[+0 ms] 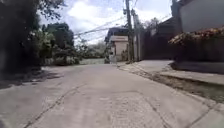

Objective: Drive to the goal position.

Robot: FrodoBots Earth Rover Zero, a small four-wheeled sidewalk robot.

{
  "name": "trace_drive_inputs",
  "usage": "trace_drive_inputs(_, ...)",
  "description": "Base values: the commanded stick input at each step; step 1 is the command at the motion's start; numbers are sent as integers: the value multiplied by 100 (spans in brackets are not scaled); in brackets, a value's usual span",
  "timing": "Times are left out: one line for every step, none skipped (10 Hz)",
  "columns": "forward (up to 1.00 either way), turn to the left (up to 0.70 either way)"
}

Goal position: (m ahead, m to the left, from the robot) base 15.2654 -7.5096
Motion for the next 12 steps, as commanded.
trace_drive_inputs(100,0)
trace_drive_inputs(100,0)
trace_drive_inputs(100,0)
trace_drive_inputs(100,0)
trace_drive_inputs(100,0)
trace_drive_inputs(100,0)
trace_drive_inputs(100,0)
trace_drive_inputs(100,0)
trace_drive_inputs(100,0)
trace_drive_inputs(100,0)
trace_drive_inputs(100,0)
trace_drive_inputs(100,0)
